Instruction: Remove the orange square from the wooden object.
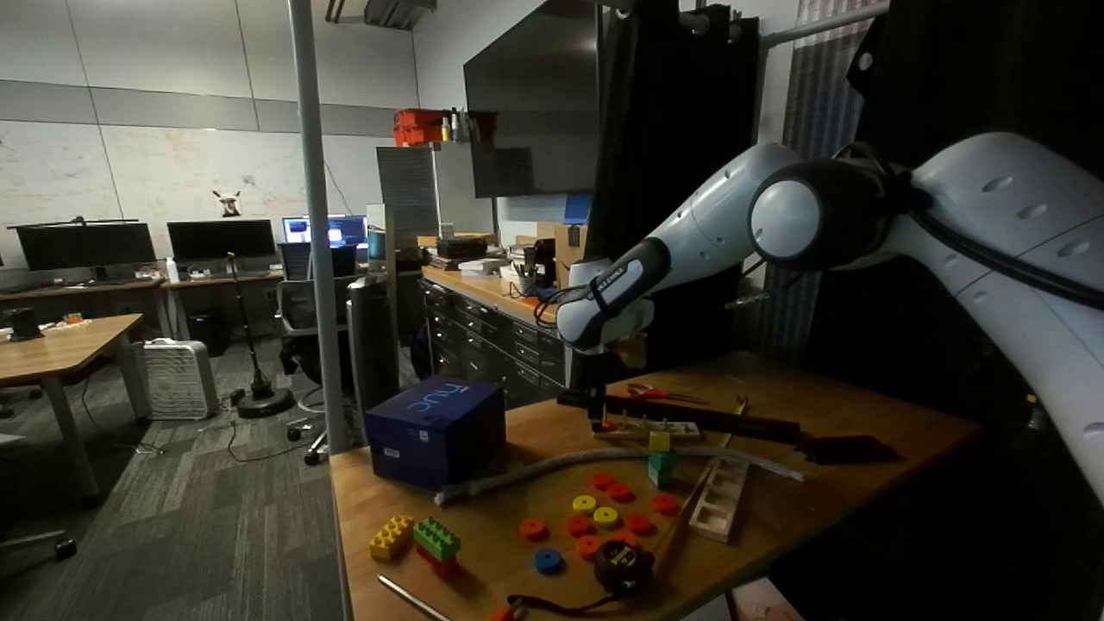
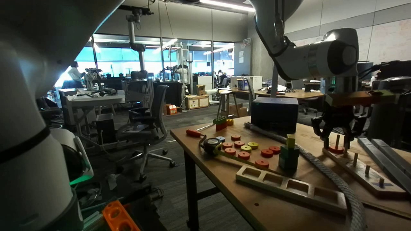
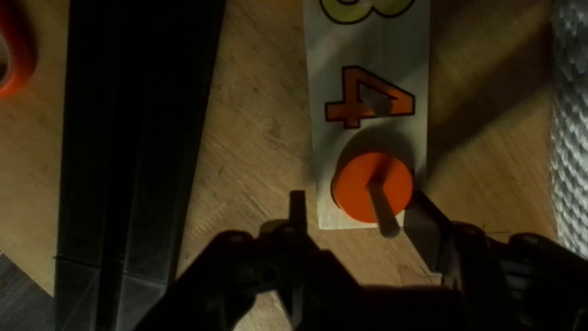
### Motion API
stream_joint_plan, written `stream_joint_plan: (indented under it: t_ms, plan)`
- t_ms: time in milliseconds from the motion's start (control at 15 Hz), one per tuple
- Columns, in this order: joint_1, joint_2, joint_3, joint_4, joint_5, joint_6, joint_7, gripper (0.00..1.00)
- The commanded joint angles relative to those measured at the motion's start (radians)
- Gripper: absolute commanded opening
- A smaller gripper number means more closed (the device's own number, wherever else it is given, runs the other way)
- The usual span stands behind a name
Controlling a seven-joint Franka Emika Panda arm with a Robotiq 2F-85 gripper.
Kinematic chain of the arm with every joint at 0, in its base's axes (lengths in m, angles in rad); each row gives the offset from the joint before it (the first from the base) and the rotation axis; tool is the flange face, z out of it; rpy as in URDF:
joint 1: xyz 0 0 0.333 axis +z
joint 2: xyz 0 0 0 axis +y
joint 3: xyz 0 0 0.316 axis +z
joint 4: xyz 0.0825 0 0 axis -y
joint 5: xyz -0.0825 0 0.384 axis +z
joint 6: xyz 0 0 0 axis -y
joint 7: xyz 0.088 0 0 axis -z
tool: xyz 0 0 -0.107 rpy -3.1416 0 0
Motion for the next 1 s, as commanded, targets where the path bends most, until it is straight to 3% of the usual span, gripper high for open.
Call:
stream_joint_plan:
  t_ms: [0, 133, 200, 933]
  plan:
    - [-0.013, 0.039, 0.014, 0.077, 0.039, -0.047, -0.038, 0.27]
    - [-0.013, 0.045, 0.014, 0.091, 0.044, -0.061, -0.04, 0.18]
    - [-0.011, 0.049, 0.012, 0.097, 0.043, -0.065, -0.037, 0.23]
    - [0.05, -0.004, -0.02, 0.046, 0.001, -0.039, 0.087, 0.22]
